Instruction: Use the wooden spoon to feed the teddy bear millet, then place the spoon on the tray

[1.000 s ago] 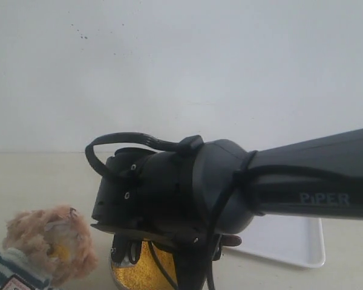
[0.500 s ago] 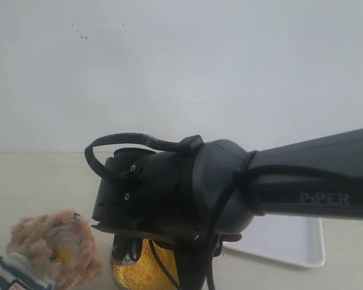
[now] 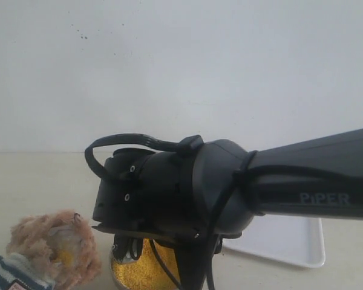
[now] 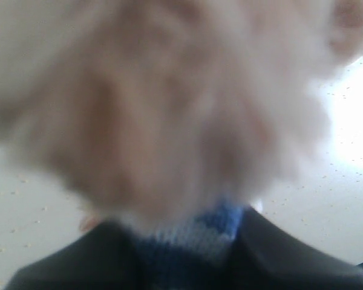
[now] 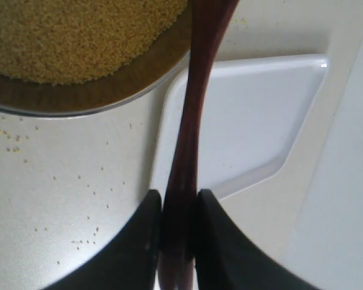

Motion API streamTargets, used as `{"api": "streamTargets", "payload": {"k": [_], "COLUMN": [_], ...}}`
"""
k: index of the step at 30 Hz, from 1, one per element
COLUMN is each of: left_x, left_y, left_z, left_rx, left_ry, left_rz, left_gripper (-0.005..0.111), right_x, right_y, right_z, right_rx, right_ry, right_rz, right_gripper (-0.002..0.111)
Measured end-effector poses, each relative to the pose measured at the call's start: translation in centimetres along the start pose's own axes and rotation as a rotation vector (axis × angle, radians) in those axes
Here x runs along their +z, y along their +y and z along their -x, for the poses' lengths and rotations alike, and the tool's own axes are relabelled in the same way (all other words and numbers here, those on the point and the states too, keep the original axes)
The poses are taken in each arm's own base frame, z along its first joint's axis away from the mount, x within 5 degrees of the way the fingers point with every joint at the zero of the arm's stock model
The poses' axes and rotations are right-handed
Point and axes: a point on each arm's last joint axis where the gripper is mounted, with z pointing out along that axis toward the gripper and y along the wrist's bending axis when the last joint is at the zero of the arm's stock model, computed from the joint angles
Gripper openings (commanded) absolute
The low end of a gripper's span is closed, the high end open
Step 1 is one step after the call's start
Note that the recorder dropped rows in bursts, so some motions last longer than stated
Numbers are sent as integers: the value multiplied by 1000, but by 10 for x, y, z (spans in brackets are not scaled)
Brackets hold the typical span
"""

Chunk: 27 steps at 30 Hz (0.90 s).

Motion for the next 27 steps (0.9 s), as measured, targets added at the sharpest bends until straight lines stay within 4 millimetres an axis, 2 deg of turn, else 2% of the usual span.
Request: {"api": "streamTargets", "payload": {"k": [17,27], "left_x": [0,0], "left_y": [0,0], "left_z": [0,0], "left_rx": [0,0], "left_ry": [0,0], "left_rz": [0,0], "left_gripper": [4,4], "right_x": [0,14], "right_y": [-2,11], "right_z": [0,-9], "right_rx": [-27,-114], "right_ry": [1,57], "right_rz": [-22,-37], "right_gripper": [4,4]}}
